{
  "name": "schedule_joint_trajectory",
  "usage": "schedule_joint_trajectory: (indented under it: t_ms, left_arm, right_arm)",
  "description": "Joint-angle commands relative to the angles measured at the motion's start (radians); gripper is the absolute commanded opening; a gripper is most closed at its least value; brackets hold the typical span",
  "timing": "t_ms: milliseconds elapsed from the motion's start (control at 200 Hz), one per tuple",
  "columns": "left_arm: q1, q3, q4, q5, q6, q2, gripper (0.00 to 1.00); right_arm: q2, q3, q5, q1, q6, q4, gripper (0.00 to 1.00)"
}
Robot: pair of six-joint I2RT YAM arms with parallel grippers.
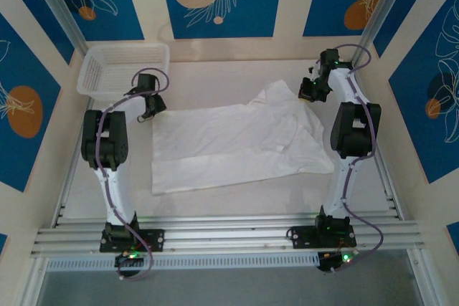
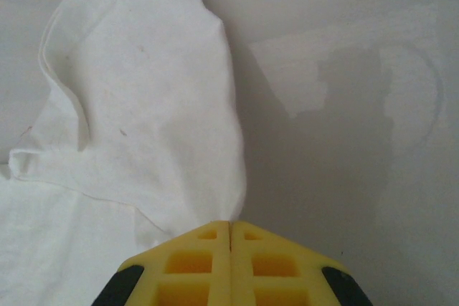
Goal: Fold the inside-out t-shirt
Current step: Fold the T-shirt at the center of the table.
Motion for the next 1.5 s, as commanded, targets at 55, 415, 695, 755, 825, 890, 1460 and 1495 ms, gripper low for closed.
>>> schedule_joint_trajectory:
  t_ms: [55,415,695,755,825,890,1460,1495]
  left_arm:
    - [0.014,0.068,-0.186,0.059,0.020,0.093,0.43]
    - [0.010,-0.072,0.084,0.128,0.105,-0.104,0.57]
    - [0.010,-0.155,0.164,0.120,0.082,-0.169,0.60]
    - [0.014,-0.192,0.182,0.134,0.034,-0.167,0.59]
    - [0.023,-0.251,0.248,0.177,-0.026,-0.167,0.59]
    - [0.035,-0.296,0.314,0.215,-0.088,-0.164,0.59]
    - [0.071,-0.203,0.237,0.186,-0.086,-0.049,0.59]
    - [0.071,-0.194,0.223,0.183,-0.087,-0.038,0.59]
  right_arm:
    - [-0.026,0.037,-0.034,-0.008,0.019,-0.025,0.00]
    - [-0.025,0.043,-0.052,-0.015,0.023,-0.018,0.00]
    - [-0.029,0.043,-0.065,-0.024,0.024,-0.018,0.00]
    - [-0.030,0.042,-0.069,-0.024,0.026,-0.017,0.00]
    - [-0.032,0.040,-0.073,-0.024,0.025,-0.017,0.00]
    - [-0.033,0.037,-0.071,-0.025,0.024,-0.017,0.00]
    - [-0.037,0.035,-0.091,-0.025,0.036,-0.017,0.00]
    - [-0.037,0.035,-0.089,-0.024,0.034,-0.018,0.00]
